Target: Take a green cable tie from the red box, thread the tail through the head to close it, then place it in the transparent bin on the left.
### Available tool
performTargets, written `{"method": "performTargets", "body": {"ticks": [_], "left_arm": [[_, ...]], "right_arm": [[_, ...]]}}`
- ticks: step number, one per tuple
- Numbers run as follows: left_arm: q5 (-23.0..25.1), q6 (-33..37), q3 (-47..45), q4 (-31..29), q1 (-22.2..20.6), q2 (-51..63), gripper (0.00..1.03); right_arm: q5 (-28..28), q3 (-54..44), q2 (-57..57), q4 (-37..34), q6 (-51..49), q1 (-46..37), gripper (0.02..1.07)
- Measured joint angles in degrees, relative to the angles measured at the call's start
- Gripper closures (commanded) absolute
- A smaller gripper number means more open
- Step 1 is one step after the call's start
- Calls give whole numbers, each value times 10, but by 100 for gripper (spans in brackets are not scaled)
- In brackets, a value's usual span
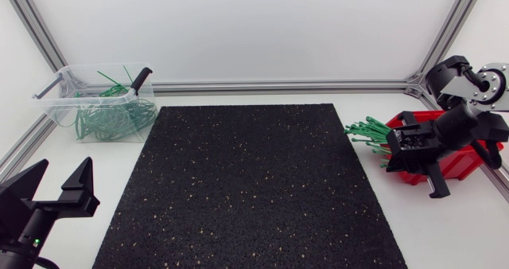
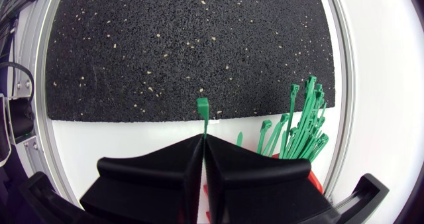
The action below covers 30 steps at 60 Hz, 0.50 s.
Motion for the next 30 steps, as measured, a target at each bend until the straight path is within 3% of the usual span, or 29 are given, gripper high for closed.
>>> {"method": "performTargets", "body": {"ticks": [12, 30], "left_arm": [[0, 0, 0, 0, 0, 0, 4], [4, 0, 0, -1, 0, 0, 4]], "right_arm": [[-2, 24, -47, -41, 19, 18, 100], [-17, 143, -99, -155, 101, 100, 100]]}}
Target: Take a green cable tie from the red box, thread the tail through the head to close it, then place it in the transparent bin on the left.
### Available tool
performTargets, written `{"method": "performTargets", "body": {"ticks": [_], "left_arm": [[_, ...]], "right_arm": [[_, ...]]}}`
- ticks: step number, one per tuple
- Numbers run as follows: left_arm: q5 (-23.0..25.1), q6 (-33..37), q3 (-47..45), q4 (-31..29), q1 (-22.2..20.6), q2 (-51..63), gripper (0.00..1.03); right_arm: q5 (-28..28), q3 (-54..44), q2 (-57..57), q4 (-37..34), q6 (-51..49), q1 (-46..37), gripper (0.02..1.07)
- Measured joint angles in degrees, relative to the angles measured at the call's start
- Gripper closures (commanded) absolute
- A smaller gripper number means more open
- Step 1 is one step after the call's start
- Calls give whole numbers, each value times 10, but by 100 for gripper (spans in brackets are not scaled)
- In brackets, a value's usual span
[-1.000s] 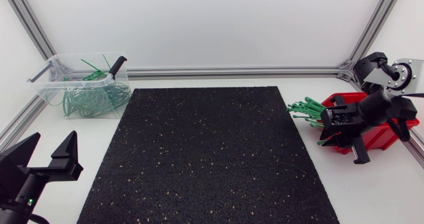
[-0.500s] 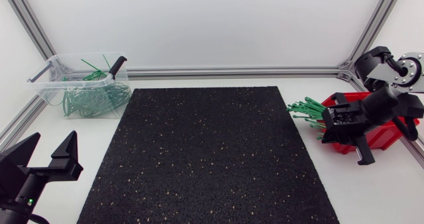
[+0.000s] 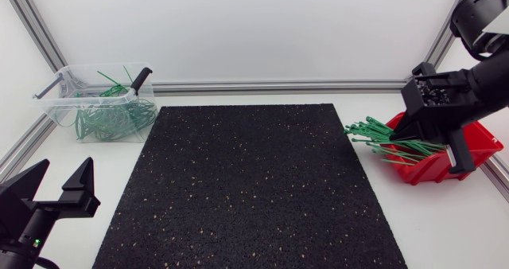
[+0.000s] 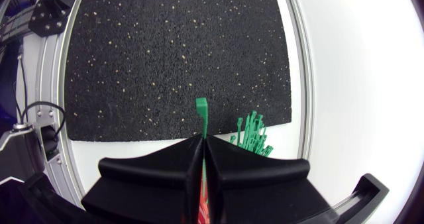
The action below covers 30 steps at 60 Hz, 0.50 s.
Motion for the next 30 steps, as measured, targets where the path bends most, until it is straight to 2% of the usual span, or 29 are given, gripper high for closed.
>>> {"method": "performTargets", "body": {"ticks": [12, 30], "left_arm": [[1, 0, 0, 0, -1, 0, 4], [2, 0, 0, -2, -16, 0, 4]], "right_arm": [[-19, 82, 0, -75, 102, 95, 100], [-109, 190, 48, -137, 268, 191, 100]]}}
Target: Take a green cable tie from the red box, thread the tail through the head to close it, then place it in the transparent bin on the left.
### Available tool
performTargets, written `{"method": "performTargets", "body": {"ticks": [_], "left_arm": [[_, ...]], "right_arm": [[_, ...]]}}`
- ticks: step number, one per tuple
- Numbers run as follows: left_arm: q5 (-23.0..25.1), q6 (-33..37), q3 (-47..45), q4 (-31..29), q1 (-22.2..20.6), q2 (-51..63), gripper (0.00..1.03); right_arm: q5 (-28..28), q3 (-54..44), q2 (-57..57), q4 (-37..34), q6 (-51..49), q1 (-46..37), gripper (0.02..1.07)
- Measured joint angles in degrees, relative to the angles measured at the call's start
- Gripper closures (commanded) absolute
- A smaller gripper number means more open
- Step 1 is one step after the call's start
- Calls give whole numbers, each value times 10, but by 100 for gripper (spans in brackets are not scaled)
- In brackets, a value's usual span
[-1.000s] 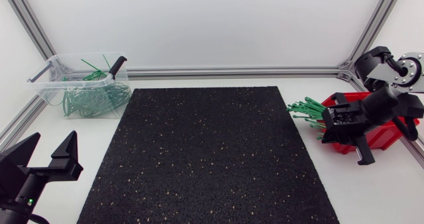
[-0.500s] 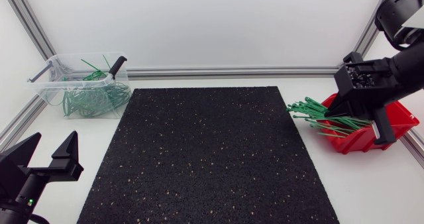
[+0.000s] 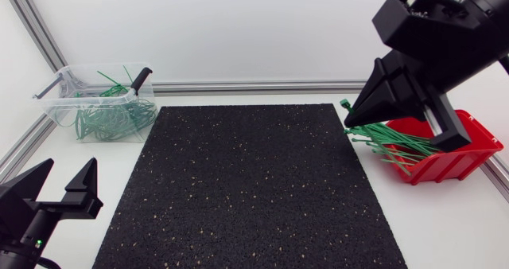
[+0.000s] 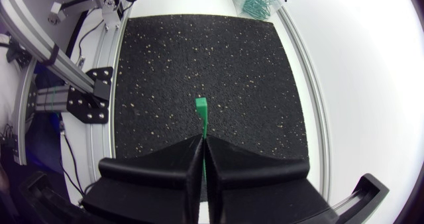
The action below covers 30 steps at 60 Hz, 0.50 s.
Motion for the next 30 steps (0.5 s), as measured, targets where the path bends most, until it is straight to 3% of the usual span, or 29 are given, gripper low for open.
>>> {"method": "performTargets", "body": {"ticks": [10, 30], "left_arm": [[0, 0, 0, 0, 0, 0, 4], [13, 0, 0, -3, 0, 0, 4]], "right_arm": [[-34, 4, 28, -9, 80, 41, 100], [-163, -10, 114, 10, 158, 47, 100]]}}
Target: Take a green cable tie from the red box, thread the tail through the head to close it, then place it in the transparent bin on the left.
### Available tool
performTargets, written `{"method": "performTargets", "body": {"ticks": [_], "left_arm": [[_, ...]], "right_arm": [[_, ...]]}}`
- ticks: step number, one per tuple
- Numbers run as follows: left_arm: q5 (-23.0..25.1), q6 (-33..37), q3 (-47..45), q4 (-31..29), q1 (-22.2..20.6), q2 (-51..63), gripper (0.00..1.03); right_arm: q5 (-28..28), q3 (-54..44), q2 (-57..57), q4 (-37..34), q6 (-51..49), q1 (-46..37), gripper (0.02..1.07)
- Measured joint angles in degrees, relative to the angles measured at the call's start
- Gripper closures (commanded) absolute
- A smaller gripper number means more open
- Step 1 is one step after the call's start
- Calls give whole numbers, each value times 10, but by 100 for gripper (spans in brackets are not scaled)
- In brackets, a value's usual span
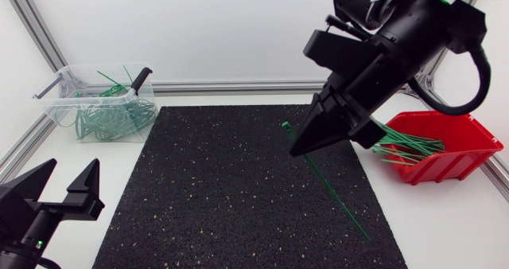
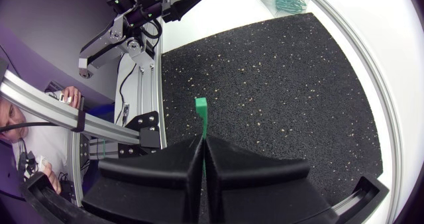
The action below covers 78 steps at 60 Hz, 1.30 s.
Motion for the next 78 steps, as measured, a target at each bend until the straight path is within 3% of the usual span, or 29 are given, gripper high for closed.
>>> {"method": "performTargets", "body": {"ticks": [29, 39, 44, 52, 58, 62, 78], "left_arm": [[2, 0, 0, -1, -4, 0, 4], [2, 0, 0, -1, -4, 0, 4], [2, 0, 0, -1, -4, 0, 4], [2, 0, 0, -1, -4, 0, 4], [2, 0, 0, -1, -4, 0, 4], [2, 0, 0, -1, -4, 0, 4], [4, 0, 0, -2, -4, 0, 4]], "right_arm": [[-38, -44, 76, 90, 74, 11, 100], [12, -60, 105, 154, 96, 29, 99], [41, -67, 126, 181, 101, 38, 83], [82, -77, 152, 211, 115, 66, 80], [100, -80, 162, 226, 121, 79, 40], [111, -86, 164, 234, 124, 82, 27], [168, -143, 114, 258, 140, 89, 26]]}}
